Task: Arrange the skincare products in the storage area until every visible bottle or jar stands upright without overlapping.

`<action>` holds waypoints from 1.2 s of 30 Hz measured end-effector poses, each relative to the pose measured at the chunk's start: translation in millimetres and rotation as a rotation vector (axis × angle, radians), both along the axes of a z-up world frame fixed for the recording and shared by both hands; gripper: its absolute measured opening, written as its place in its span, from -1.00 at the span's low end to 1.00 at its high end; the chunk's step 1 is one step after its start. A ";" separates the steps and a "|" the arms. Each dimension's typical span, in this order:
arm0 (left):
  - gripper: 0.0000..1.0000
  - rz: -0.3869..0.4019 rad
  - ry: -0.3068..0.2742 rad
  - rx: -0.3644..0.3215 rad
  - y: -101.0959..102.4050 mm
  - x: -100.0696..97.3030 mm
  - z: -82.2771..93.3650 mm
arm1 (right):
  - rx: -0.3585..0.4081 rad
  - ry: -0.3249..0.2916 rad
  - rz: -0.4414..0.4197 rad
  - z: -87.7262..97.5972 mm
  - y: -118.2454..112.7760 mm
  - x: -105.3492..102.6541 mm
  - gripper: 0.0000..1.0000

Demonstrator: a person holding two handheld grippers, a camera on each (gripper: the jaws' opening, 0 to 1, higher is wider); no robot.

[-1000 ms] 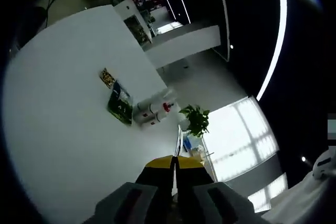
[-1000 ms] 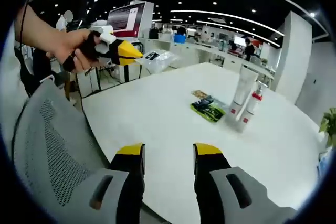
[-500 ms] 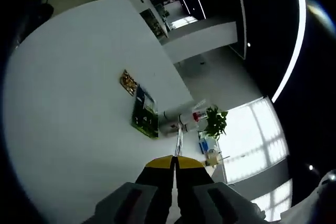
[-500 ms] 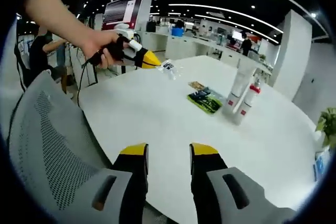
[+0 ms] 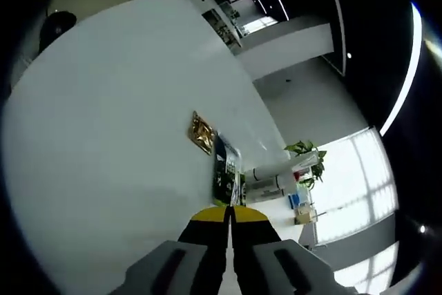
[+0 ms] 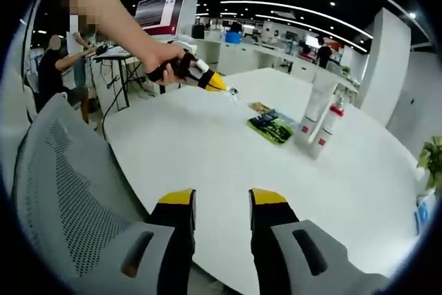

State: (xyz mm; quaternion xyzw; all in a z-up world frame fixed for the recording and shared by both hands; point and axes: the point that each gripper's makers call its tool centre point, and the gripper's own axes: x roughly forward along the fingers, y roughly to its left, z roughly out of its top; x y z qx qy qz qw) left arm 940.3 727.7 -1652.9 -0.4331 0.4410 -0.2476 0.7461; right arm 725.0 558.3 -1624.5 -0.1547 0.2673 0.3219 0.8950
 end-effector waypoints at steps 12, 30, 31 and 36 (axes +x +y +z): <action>-0.99 0.002 0.053 0.028 -6.5 24.3 -28.2 | 0.006 0.025 -0.004 -2.9 0.1 -0.1 -0.44; -0.99 -0.033 0.086 0.048 -23.1 21.3 -35.9 | 0.000 0.037 -0.008 -5.1 -1.3 -0.6 -0.47; -0.99 -0.033 0.089 0.046 -24.2 21.1 -35.6 | -0.002 0.036 -0.008 -5.3 -1.5 -0.6 -0.47; -0.99 0.002 0.108 0.041 -21.5 24.2 -34.2 | -0.006 0.035 -0.010 -5.4 -2.1 -0.5 -0.47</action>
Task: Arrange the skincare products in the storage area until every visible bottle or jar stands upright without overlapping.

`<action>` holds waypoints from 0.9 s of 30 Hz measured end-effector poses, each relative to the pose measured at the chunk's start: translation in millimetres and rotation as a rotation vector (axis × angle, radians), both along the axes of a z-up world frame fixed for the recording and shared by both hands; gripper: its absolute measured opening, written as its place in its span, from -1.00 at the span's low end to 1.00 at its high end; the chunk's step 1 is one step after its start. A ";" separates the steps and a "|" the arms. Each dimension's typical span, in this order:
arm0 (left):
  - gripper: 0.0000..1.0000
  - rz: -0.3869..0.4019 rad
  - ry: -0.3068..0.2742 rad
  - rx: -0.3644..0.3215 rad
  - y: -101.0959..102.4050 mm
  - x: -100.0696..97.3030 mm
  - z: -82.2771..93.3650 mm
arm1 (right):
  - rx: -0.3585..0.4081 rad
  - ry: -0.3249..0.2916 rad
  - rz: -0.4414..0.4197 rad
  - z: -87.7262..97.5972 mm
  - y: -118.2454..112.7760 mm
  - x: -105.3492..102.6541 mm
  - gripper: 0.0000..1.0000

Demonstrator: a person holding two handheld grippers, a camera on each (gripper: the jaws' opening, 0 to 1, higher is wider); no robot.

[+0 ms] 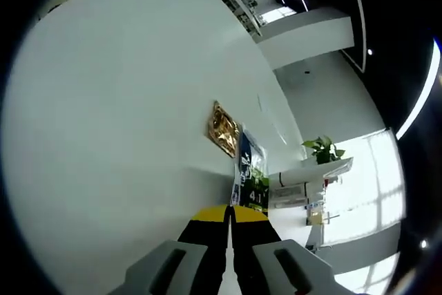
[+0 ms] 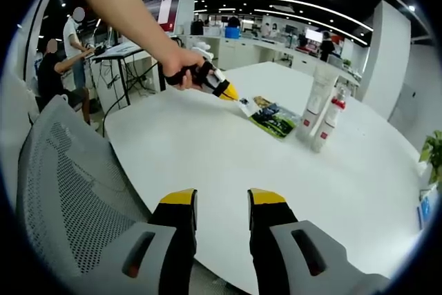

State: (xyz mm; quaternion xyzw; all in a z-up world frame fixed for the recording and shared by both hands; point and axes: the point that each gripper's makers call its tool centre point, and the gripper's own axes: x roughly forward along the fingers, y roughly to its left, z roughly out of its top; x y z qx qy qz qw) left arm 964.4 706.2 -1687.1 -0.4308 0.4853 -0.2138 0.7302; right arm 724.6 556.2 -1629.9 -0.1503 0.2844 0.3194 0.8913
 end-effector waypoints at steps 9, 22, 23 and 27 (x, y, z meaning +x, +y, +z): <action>-0.99 0.018 0.090 -0.011 2.9 -2.2 -2.5 | -0.007 -0.003 0.003 -0.1 0.0 -0.1 -0.49; -0.99 -0.007 0.126 -0.014 -3.7 -2.4 -3.8 | -0.014 -0.004 -0.001 -0.3 -1.3 0.3 -0.49; -0.99 -0.006 0.126 -0.014 -3.6 -1.8 -3.7 | -0.013 -0.003 0.000 -0.6 -1.1 0.2 -0.50; -0.99 -0.002 0.119 -0.012 -0.7 1.3 -3.4 | -0.015 -0.002 -0.001 -1.2 -1.4 0.1 -0.50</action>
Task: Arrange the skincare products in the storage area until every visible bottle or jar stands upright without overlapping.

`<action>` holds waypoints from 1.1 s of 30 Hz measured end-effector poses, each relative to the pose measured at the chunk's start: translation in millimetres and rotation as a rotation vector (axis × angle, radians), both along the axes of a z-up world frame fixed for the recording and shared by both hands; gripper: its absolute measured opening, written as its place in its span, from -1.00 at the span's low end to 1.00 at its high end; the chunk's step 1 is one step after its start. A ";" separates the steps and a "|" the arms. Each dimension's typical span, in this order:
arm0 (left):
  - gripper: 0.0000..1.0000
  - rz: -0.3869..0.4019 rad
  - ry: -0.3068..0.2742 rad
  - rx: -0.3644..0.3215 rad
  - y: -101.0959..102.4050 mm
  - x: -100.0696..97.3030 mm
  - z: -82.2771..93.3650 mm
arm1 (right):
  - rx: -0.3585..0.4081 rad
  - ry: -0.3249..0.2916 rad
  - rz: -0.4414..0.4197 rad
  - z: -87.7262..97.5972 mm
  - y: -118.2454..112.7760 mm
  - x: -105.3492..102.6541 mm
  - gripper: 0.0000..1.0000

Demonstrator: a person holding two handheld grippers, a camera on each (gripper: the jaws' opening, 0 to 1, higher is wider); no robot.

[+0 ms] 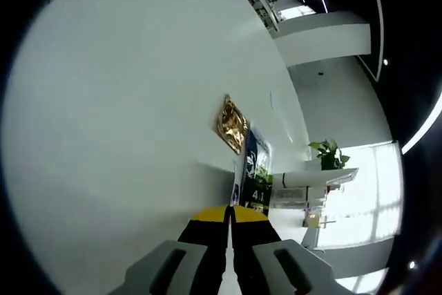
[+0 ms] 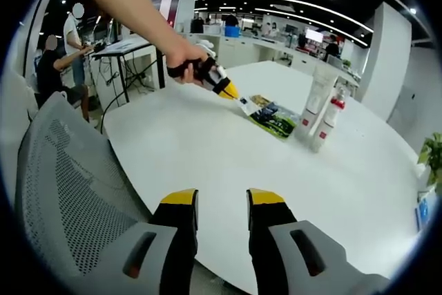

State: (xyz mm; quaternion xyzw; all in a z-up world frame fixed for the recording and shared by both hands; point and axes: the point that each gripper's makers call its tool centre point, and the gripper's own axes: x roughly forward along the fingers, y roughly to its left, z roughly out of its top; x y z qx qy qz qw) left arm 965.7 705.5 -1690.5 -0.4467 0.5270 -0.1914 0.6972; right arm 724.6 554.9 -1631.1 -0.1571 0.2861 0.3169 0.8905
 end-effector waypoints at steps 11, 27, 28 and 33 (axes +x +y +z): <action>-0.99 -0.076 -0.023 0.087 8.2 1.9 -6.2 | -0.004 0.003 0.000 -0.8 -0.2 -0.4 -0.50; -0.97 -0.106 -0.030 0.156 6.4 3.9 -13.2 | -0.006 0.011 0.000 -2.4 -0.4 -0.4 -0.49; -0.97 -0.107 -0.029 0.161 6.8 3.8 -13.9 | -0.007 0.012 0.000 -2.5 -0.6 -0.5 -0.50; -0.96 -0.113 -0.022 0.177 8.8 1.5 -17.2 | -0.008 0.009 -0.002 -2.0 -0.9 -0.1 -0.50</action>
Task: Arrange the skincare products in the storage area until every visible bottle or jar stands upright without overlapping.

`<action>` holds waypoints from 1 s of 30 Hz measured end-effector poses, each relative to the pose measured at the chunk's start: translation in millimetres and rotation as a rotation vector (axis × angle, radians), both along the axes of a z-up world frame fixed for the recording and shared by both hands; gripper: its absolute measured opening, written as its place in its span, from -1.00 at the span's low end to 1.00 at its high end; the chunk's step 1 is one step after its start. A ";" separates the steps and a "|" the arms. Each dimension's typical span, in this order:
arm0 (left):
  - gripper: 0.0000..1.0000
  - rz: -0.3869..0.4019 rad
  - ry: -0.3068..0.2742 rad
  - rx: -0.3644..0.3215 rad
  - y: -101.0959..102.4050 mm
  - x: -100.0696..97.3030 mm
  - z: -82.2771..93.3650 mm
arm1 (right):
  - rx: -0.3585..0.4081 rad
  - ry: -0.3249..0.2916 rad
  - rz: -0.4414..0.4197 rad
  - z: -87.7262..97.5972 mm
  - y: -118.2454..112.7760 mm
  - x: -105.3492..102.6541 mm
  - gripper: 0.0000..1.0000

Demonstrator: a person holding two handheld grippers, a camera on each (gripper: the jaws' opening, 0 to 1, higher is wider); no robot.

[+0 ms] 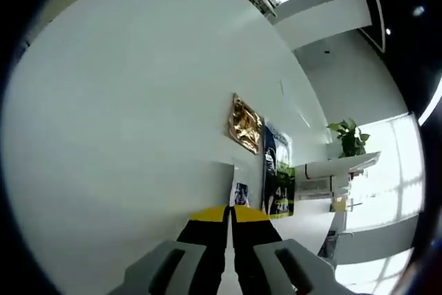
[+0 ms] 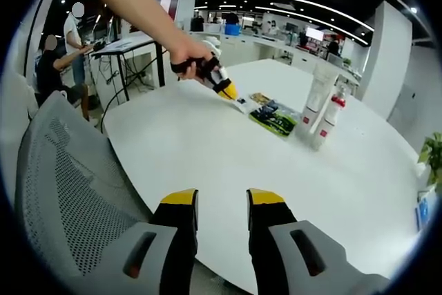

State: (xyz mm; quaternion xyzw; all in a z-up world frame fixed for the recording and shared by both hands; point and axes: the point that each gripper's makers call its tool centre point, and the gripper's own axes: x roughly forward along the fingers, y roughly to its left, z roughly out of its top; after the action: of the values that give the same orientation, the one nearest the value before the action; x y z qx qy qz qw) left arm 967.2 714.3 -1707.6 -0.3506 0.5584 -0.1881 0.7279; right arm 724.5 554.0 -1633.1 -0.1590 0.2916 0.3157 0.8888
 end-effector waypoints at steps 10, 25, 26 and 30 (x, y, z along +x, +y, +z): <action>-0.90 -0.006 -0.042 0.035 5.2 4.3 0.1 | 0.003 -0.005 -0.001 1.1 0.0 0.5 -0.50; -0.62 -0.284 -0.447 0.391 10.5 76.3 21.3 | 0.001 -0.014 -0.001 2.5 -0.3 1.0 -0.49; -0.61 -0.343 -0.494 0.418 4.7 83.8 23.6 | 0.001 -0.013 -0.001 2.5 -0.2 1.0 -0.49; -0.41 -0.554 -0.638 0.500 -16.1 100.5 28.2 | 0.003 -0.011 -0.002 2.2 -0.4 1.0 -0.47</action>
State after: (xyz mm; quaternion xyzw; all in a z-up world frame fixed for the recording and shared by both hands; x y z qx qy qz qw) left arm 1067.7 698.2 -1679.4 0.0717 0.4081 -0.3329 0.8471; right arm 725.5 553.6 -1630.9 -0.1590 0.2862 0.3143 0.8911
